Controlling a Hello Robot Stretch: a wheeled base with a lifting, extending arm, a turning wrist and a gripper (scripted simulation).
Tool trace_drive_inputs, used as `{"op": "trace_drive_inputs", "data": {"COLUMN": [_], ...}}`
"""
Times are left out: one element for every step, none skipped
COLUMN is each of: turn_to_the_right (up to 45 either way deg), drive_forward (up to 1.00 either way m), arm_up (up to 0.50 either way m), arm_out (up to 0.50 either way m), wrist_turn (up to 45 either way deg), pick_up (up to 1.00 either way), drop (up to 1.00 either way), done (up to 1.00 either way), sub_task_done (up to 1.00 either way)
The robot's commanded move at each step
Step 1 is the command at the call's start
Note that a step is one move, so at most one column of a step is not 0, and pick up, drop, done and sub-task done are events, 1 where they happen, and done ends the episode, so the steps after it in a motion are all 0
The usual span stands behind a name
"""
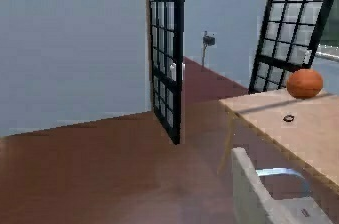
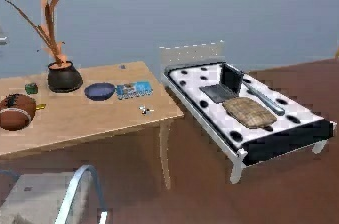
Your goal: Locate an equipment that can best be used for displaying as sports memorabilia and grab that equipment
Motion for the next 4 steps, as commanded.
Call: {"op": "trace_drive_inputs", "data": {"turn_to_the_right": [0.0,24.0,0.0,6.0], "drive_forward": [0.75,0.00,0.20,0.00], "arm_up": [0.00,0.00,0.00,0.00], "arm_out": [0.00,0.00,0.00,0.00], "wrist_turn": [0.0,0.0,0.0,0.0], "pick_up": [0.00,0.00,0.00,0.00], "drop": [0.00,0.00,0.00,0.00], "done": [0.00,0.00,0.00,0.00], "sub_task_done": [0.00,0.00,0.00,0.00]}}
